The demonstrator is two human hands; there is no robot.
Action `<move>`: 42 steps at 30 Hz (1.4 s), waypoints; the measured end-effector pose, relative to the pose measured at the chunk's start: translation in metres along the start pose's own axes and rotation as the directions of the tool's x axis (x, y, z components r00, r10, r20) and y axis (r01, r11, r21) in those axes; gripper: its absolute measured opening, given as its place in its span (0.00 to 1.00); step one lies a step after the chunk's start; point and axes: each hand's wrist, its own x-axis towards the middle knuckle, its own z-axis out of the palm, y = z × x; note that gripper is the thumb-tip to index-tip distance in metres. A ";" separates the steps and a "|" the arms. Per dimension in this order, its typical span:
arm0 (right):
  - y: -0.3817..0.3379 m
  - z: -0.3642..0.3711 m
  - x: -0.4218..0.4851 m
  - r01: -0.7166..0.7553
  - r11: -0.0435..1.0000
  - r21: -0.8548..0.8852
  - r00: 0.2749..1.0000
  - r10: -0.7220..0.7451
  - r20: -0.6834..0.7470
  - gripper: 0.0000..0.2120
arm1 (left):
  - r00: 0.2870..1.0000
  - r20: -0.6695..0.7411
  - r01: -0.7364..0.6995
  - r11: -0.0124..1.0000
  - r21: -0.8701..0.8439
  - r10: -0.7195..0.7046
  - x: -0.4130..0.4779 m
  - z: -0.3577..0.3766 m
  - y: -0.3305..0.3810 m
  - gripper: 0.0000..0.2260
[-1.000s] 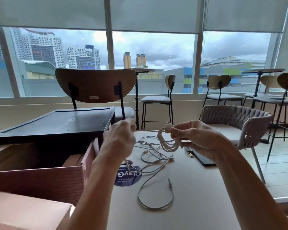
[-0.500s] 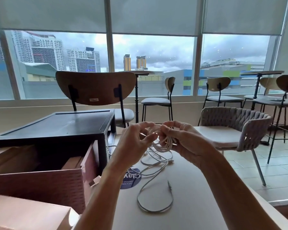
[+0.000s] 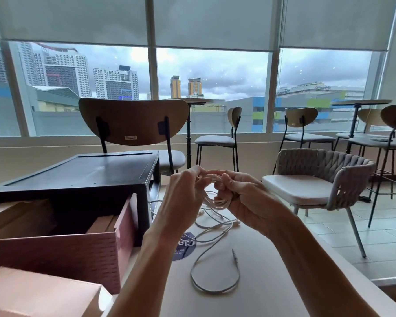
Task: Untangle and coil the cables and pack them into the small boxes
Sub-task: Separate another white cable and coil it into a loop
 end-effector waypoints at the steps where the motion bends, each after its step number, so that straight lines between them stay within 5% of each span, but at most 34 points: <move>1: -0.001 0.000 0.000 0.006 1.000 0.021 1.000 -0.006 0.010 0.17 | 1.000 -0.016 0.001 1.000 0.000 -0.001 0.001 -0.001 0.000 0.06; 5: -0.002 -0.001 -0.001 0.014 0.998 0.057 0.999 -0.017 0.047 0.16 | 0.992 -0.100 0.074 0.996 -0.058 -0.080 0.003 -0.005 0.000 0.06; 11: -0.002 -0.001 -0.006 0.037 0.989 -0.146 0.999 -0.030 0.044 0.14 | 0.955 -0.080 0.243 0.908 -0.343 -0.286 0.007 -0.006 -0.003 0.01; 13: 0.000 0.002 -0.005 0.071 0.982 -0.177 0.996 -0.079 -0.038 0.11 | 0.919 -0.034 0.326 0.803 -0.498 -0.394 0.008 -0.006 -0.002 0.01; 18: 0.000 0.001 -0.005 0.088 0.943 -0.320 0.988 -0.125 -0.094 0.09 | 0.802 0.333 0.530 0.335 -0.779 -0.496 0.009 -0.018 0.003 0.07; 21: -0.002 0.002 -0.007 0.068 0.927 -0.369 0.992 -0.101 -0.071 0.11 | 0.786 0.395 0.545 0.231 -0.806 -0.476 0.008 -0.025 -0.001 0.11; 25: -0.004 0.000 -0.010 -0.006 0.909 -0.416 1.000 -0.002 -0.018 0.13 | 0.798 0.331 0.525 0.312 -0.792 -0.504 0.008 -0.023 -0.004 0.11; 32: -0.004 0.000 -0.010 -0.019 0.917 -0.398 1.000 0.020 -0.002 0.09 | 0.899 0.095 0.388 0.680 -0.622 -0.427 0.009 -0.011 -0.002 0.04; 36: -0.008 0.003 -0.012 -0.013 0.921 -0.390 0.999 -0.002 -0.037 0.11 | 0.918 0.026 0.329 0.723 -0.608 -0.396 0.010 -0.012 -0.002 0.03; 42: -0.010 0.007 -0.016 -0.011 0.903 -0.429 0.999 -0.004 -0.035 0.11 | 0.921 0.108 0.365 0.732 -0.576 -0.374 0.010 -0.017 0.000 0.05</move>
